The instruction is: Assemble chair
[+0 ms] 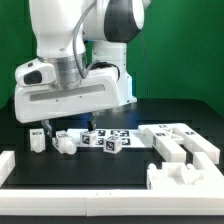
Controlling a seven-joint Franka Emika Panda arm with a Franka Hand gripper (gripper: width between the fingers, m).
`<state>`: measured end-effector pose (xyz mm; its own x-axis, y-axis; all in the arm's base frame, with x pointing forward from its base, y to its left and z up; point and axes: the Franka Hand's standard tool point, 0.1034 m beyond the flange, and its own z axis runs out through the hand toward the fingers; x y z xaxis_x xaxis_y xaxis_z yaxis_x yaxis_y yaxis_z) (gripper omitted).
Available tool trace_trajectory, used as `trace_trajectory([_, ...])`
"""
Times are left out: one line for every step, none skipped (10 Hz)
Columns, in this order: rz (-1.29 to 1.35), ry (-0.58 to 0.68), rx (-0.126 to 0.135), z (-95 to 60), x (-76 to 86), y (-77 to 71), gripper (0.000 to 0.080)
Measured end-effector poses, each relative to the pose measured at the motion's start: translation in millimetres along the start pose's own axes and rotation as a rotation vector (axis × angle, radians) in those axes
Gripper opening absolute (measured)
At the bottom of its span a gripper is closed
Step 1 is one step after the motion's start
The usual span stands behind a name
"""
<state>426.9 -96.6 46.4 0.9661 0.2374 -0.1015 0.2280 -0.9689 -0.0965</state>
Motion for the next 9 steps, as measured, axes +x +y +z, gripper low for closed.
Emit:
trace_trajectory([0.002,-0.001,0.0,0.5,-0.6,0.5,0.0649])
trace_trajectory([-0.024,0.004,-0.007,2.7,-2.1,3.6,0.0649])
trace_trajectory([-0.055,0.008,-0.021,11.2,-10.4,11.8,0.0649])
trace_trajectory([-0.072,0.005,-0.03,19.3,-20.8,16.5,0.0649])
trace_trajectory([-0.077,0.007,-0.047,27.8,-30.4,18.2,0.0649])
trace_trajectory([-0.077,-0.005,-0.043,33.2,-35.9,17.5,0.0649])
trace_trajectory([-0.079,-0.009,-0.042,35.7,-36.5,15.6,0.0649])
trace_trajectory([-0.078,-0.006,-0.046,36.8,-35.7,14.0,0.0649])
trace_trajectory([-0.08,-0.008,-0.046,38.3,-35.4,12.6,0.0621])
